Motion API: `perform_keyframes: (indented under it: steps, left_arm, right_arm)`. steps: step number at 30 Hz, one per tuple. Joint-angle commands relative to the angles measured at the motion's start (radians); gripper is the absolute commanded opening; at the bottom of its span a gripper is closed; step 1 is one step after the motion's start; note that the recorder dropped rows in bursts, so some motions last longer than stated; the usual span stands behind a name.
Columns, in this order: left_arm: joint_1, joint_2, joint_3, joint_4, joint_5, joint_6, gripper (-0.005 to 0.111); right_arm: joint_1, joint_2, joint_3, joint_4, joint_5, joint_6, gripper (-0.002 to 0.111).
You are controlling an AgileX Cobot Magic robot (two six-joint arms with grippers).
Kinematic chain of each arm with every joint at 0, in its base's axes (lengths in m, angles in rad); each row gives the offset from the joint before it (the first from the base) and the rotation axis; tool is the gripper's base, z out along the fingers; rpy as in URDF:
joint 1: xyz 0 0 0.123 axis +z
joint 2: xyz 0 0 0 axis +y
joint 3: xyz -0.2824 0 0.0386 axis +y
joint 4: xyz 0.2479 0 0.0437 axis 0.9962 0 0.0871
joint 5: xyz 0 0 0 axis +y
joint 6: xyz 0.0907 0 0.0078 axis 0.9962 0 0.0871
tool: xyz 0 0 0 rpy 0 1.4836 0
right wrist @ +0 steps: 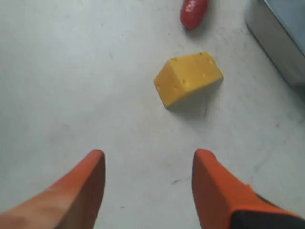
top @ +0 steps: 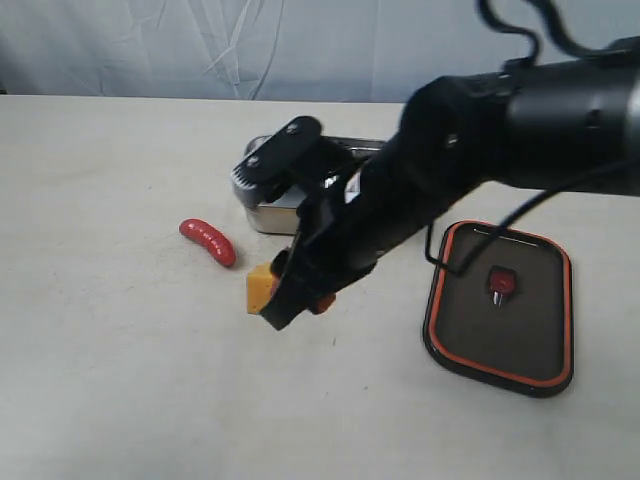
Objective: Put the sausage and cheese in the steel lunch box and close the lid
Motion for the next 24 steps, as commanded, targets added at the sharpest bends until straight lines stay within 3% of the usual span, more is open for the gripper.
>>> perform_keyframes:
  steps: [1,10,24]
  left_arm:
    - [0.001,-0.004,0.002,-0.006,-0.016,-0.001,0.000]
    - [0.001,-0.004,0.002,-0.006,-0.016,-0.001,0.000]
    - [0.001,-0.004,0.002,-0.006,-0.016,-0.001,0.000]
  right_arm:
    - [0.057,0.133,-0.127,-0.121,0.005,0.006,0.054]
    - [0.089,0.286,-0.288,-0.235,0.050,0.040,0.055]
    - [0.089,0.369,-0.291,-0.358,0.001,0.083,0.055]
